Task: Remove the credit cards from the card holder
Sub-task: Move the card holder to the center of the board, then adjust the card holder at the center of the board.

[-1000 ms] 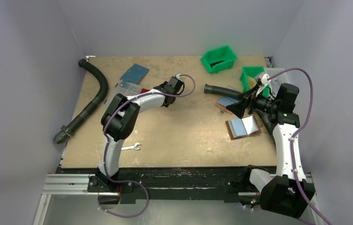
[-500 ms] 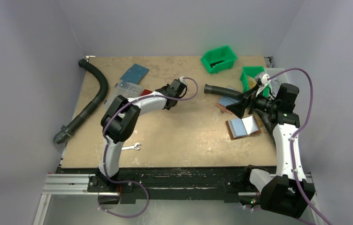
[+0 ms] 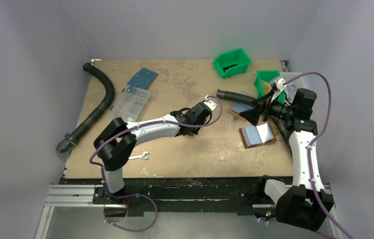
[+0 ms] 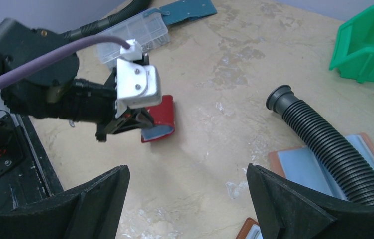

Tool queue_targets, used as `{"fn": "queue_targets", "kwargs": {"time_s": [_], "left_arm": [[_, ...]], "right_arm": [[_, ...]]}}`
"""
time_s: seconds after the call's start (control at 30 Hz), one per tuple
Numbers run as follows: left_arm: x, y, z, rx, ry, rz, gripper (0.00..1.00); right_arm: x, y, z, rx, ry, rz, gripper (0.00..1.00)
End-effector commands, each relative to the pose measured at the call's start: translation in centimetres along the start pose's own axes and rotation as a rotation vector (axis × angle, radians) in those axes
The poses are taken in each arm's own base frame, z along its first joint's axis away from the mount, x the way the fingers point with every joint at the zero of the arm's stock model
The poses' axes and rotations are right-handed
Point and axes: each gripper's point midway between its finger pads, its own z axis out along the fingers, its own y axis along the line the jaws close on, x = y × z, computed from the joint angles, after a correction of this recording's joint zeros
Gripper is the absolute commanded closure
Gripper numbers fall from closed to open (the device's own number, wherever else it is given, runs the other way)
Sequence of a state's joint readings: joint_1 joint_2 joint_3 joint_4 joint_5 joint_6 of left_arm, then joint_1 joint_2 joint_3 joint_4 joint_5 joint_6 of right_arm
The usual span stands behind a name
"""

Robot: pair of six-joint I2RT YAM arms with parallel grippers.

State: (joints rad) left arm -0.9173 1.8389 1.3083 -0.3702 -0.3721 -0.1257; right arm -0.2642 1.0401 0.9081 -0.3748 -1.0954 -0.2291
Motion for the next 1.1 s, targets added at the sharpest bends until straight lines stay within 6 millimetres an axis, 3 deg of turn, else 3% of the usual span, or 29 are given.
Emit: {"fn": "queue_targets", "kwargs": {"time_s": [0.0,0.17,0.27,0.33,0.57,0.73,0.83,0.97,1.07], "left_arm": [[-1.1,-5.6,-1.9,0.148,-0.057,-0.201,1.00],[-0.7,-10.1,-2.5,0.217,-0.057,-0.232,1.00],[-0.3,-11.2,-3.1,0.247,-0.057,-0.259,1.00],[-0.4,-11.1,-4.0,0.258,-0.069,-0.280,0.92],[-1.2,-7.3,-9.3,0.237,-0.214,-0.385,0.62],[1.3,-3.7,-11.6,0.177,-0.284,-0.450,0.44],[3.8,-1.6,-12.4,0.128,-0.310,-0.508,0.30],[5.7,0.4,-13.7,0.108,-0.365,-0.604,0.12],[6.5,1.6,-14.6,0.101,-0.403,-0.665,0.10]], "right_arm": [[-0.1,0.0,0.1,-0.018,-0.007,-0.013,0.01],[0.2,-0.1,0.2,-0.018,-0.001,-0.007,0.01],[0.3,-0.2,0.3,-0.020,0.004,-0.005,0.01],[0.5,-0.3,0.3,-0.020,0.010,0.002,0.01],[1.8,-0.1,0.5,-0.050,0.074,-0.052,0.01],[4.2,0.8,2.2,-0.101,0.194,-0.171,0.01],[6.8,3.0,4.2,-0.201,0.299,-0.314,0.01],[10.2,5.1,6.3,-0.289,0.387,-0.568,0.01],[11.7,6.8,7.7,-0.359,0.391,-0.780,0.01]]}}
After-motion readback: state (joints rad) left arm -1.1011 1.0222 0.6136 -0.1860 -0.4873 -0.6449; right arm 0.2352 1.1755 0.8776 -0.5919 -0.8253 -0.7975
